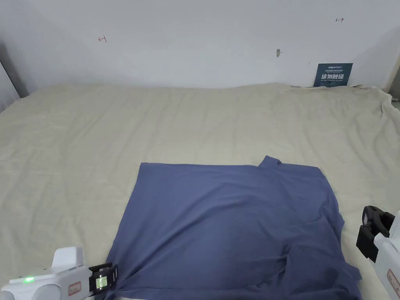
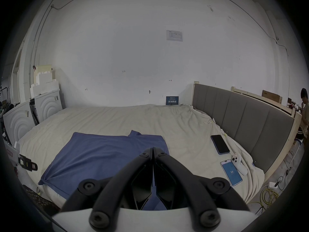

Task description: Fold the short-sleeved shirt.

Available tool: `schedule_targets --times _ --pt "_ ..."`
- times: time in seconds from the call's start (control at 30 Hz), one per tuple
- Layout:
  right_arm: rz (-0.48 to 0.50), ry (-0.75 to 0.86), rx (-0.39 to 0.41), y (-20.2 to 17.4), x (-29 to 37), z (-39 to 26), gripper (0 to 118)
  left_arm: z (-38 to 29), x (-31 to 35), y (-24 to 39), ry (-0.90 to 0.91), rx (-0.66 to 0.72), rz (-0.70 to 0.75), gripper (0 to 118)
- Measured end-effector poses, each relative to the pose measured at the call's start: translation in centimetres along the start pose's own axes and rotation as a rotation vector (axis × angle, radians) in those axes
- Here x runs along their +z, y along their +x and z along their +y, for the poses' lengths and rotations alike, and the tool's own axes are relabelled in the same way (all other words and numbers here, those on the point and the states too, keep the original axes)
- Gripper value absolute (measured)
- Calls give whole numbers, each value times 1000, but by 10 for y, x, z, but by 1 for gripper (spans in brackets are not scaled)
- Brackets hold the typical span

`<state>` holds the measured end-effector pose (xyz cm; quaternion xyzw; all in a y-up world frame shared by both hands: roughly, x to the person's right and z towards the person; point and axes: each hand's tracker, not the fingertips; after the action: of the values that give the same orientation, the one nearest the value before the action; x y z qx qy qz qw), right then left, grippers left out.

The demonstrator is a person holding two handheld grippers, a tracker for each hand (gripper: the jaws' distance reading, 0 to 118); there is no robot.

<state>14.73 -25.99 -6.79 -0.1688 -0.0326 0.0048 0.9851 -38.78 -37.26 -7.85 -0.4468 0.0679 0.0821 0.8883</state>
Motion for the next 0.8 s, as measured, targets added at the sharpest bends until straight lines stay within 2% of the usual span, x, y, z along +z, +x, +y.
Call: schedule_targets --times 0.3,0.37,0.47,0.5,0.6,0.8 --pt "-6 -40 5 2 -6 -10 0 -35 -36 4 -95 -36 57 91" --pt "-7 -50 6 3 -8 -11 0 -38 -42 4 -114 -46 64 77" --pt "-9 -59 -4 7 -8 -14 0 -42 -48 5 -146 -42 -22 24" --pt "-11 -62 -4 7 -9 -14 0 -42 -49 6 -152 -30 -31 14" --pt "-15 -72 -7 11 -9 -17 0 -41 -47 14 -131 -38 -15 4" --pt "-7 -192 -28 26 -20 -36 2 -32 -33 15 -75 -33 -30 3"
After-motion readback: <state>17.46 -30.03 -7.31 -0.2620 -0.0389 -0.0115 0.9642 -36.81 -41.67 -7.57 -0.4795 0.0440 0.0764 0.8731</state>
